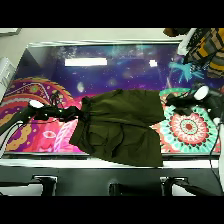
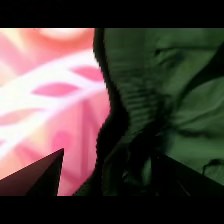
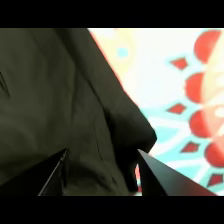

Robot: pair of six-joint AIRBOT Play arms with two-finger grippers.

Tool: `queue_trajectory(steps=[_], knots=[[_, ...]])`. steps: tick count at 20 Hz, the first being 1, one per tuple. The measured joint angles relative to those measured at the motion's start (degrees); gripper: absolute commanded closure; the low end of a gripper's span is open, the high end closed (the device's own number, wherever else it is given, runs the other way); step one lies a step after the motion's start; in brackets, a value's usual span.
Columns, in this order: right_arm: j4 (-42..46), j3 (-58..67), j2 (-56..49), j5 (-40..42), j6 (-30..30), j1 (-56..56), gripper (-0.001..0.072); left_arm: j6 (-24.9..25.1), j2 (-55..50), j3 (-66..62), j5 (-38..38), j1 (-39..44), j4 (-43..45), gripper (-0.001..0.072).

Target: Fold the clothes and pants, and hang the long-sleeved shirts on hangers.

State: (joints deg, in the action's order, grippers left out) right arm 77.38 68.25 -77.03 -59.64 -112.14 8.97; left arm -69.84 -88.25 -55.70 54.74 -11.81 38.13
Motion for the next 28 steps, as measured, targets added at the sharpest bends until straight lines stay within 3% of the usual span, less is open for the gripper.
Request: queue_trajectory(steps=[2,11,15,19,20,21,22,23,24,28], knots=[[-1.03,3.48,-0.94,1.70,0.87,1.77,0.0152,0.72,0.20,-2.16,-0.11,-0.92,0.07,0.0094],[-26.08,8.28,-15.85,13.38,20.04,3.32,0.0151,1.27,-7.54,-16.52,-3.82,2.58,-0.11,0.0094],[-34.03,8.50,-20.94,18.40,25.70,1.86,0.0155,0.20,-11.56,-18.80,-4.24,3.39,-0.22,0.0096],[-37.51,8.63,-23.87,23.47,28.15,-0.55,0.0200,-0.52,-13.40,-19.43,-5.29,3.67,-0.24,0.0125],[-38.05,8.63,-24.41,24.11,28.48,-1.05,0.0291,-0.61,-13.64,-19.47,-5.44,3.72,-0.24,0.0125],[-38.51,8.63,-24.92,24.68,28.61,-1.55,0.0411,-0.63,-13.77,-19.54,-5.70,3.76,-0.24,0.0163],[-38.82,8.63,-25.24,25.03,28.76,-1.99,0.0485,-0.66,-13.90,-19.58,-5.90,3.76,-0.26,0.0418],[-39.06,8.68,-25.49,25.42,29.05,-2.34,0.0645,-0.66,-14.03,-19.58,-5.99,3.76,-0.20,0.0687],[-39.19,8.85,-25.62,25.68,29.29,-2.58,0.0691,-0.66,-14.12,-19.61,-6.23,3.76,-0.20,0.0687],[-39.32,11.08,-25.73,26.29,30.93,-2.95,0.0693,-0.66,-14.27,-19.63,-6.95,3.76,-0.26,0.0688]])
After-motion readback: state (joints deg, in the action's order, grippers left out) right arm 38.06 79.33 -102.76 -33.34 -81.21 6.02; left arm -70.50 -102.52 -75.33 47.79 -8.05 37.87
